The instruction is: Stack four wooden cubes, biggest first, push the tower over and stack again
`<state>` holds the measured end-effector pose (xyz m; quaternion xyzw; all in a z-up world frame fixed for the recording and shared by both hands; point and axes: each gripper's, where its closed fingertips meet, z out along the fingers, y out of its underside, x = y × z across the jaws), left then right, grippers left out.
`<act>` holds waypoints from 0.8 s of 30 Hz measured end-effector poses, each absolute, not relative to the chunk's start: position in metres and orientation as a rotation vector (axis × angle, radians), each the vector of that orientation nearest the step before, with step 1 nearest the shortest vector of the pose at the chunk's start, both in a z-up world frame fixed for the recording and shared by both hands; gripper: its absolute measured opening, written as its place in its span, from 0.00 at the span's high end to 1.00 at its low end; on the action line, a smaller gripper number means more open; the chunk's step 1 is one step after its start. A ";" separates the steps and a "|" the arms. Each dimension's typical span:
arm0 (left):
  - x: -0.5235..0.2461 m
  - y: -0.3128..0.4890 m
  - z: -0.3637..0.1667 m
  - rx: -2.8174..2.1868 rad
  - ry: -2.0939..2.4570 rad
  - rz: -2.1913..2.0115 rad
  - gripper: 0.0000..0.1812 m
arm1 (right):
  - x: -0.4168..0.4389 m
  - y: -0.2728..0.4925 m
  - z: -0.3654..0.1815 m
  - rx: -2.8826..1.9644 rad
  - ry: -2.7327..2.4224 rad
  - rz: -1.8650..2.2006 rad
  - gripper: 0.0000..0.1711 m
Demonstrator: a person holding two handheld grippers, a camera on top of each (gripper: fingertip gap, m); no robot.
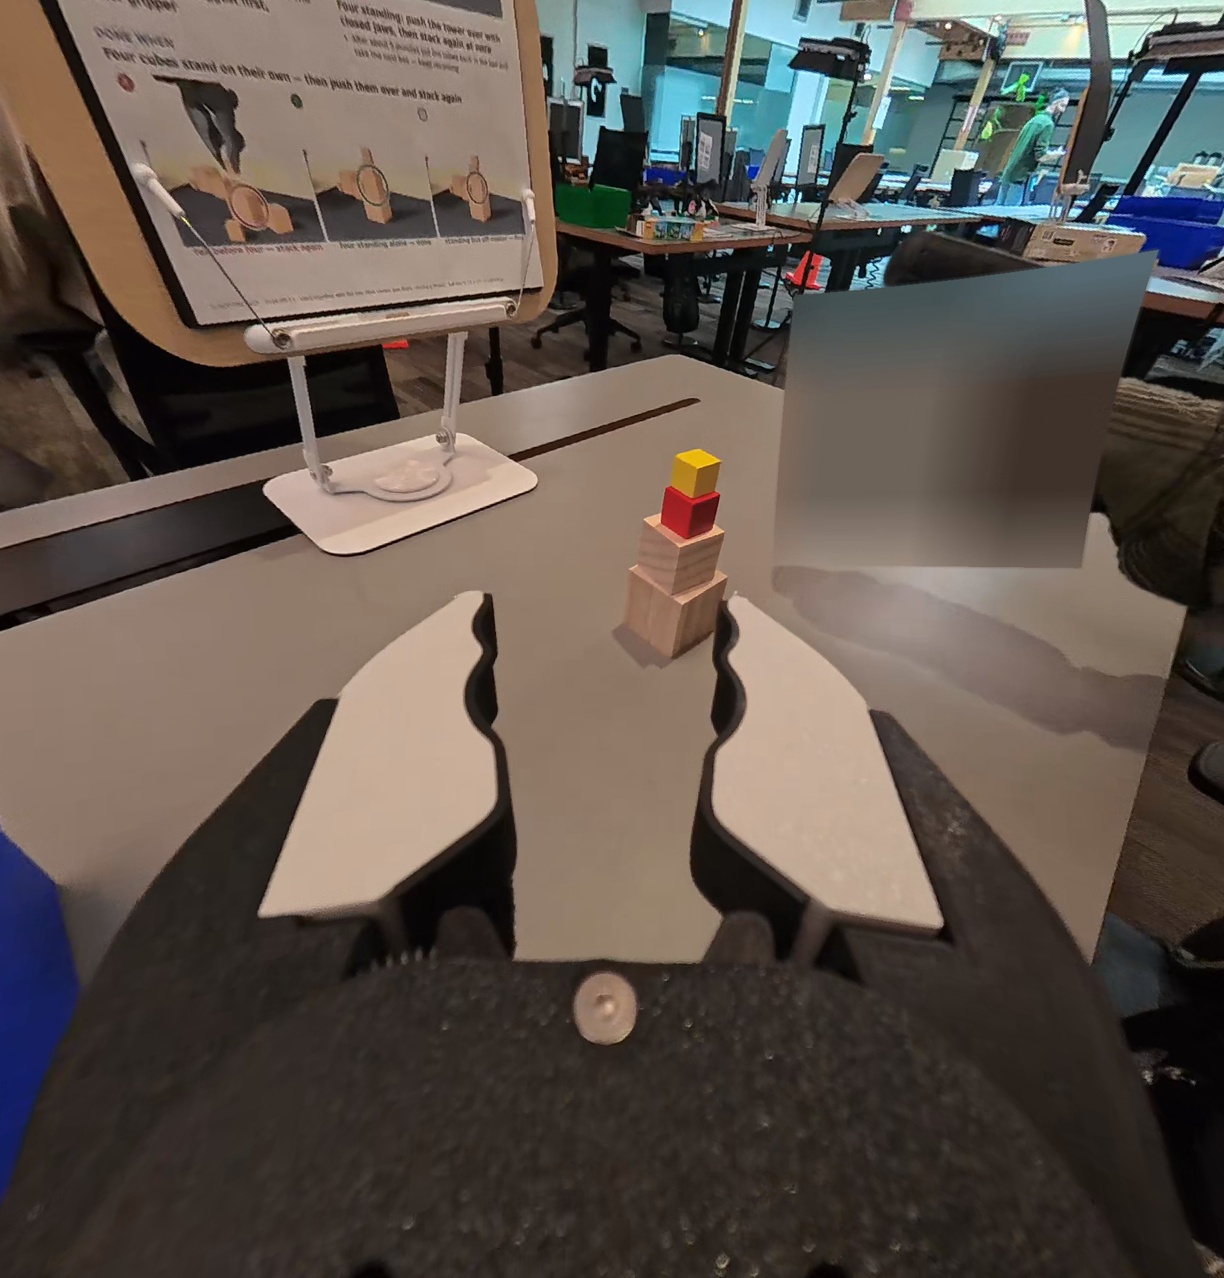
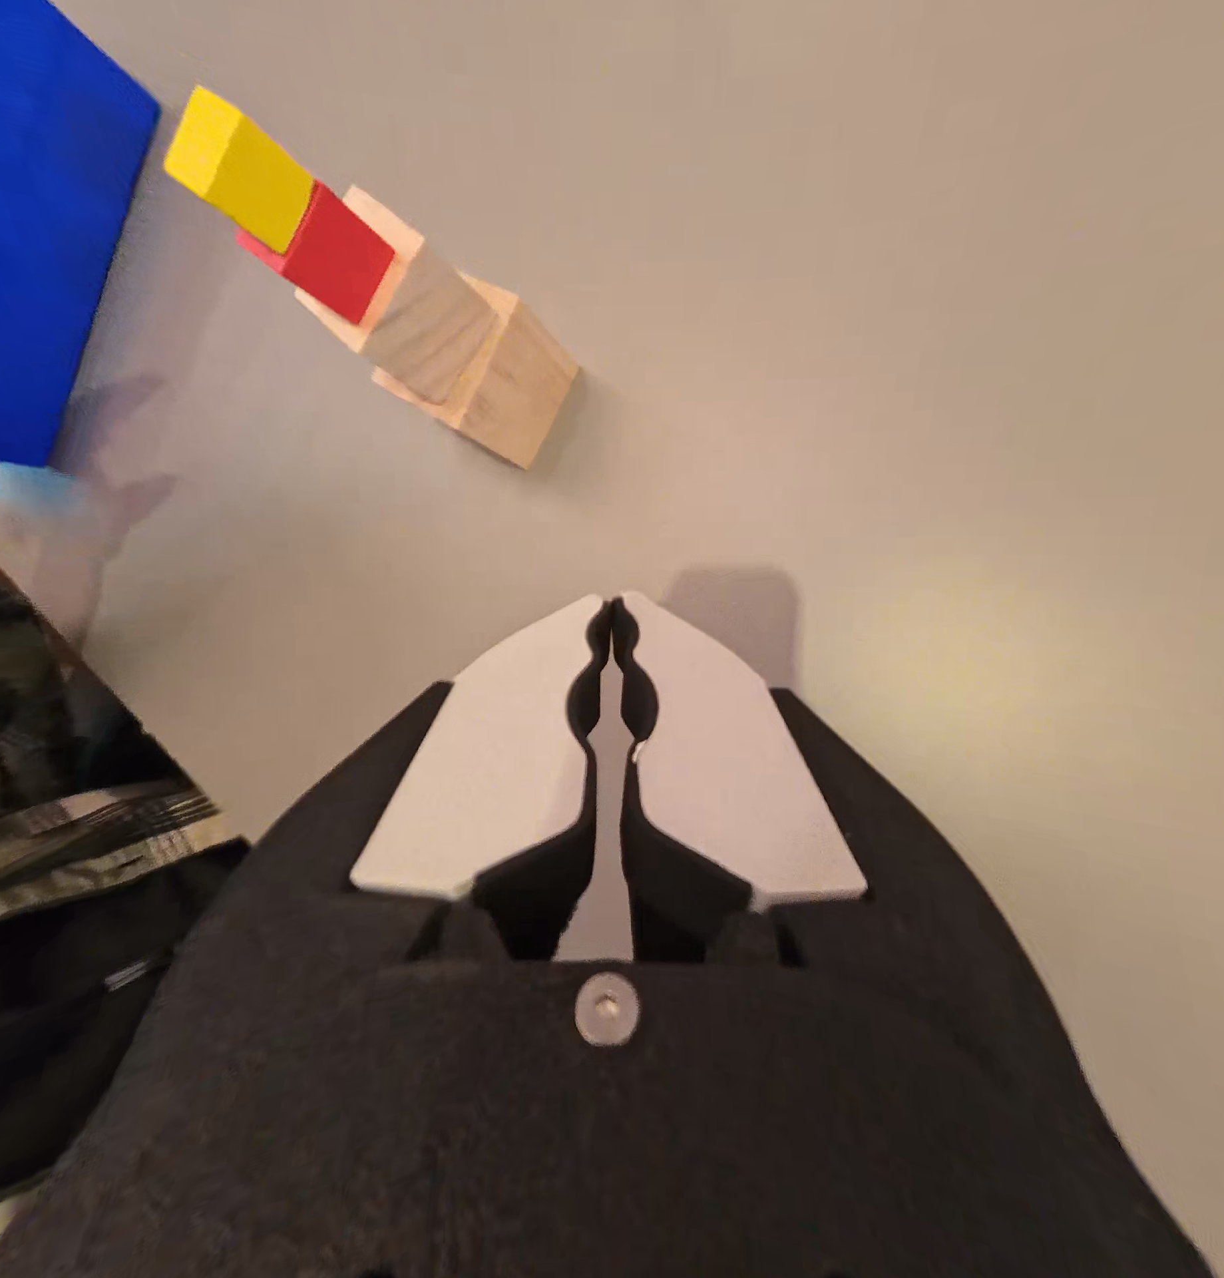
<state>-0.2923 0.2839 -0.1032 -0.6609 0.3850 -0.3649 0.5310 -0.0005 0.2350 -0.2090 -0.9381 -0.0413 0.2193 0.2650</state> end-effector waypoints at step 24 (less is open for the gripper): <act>-0.333 0.279 -0.079 -1.531 0.889 -0.858 0.68 | -0.124 0.327 -0.201 -2.777 -0.161 0.433 1.00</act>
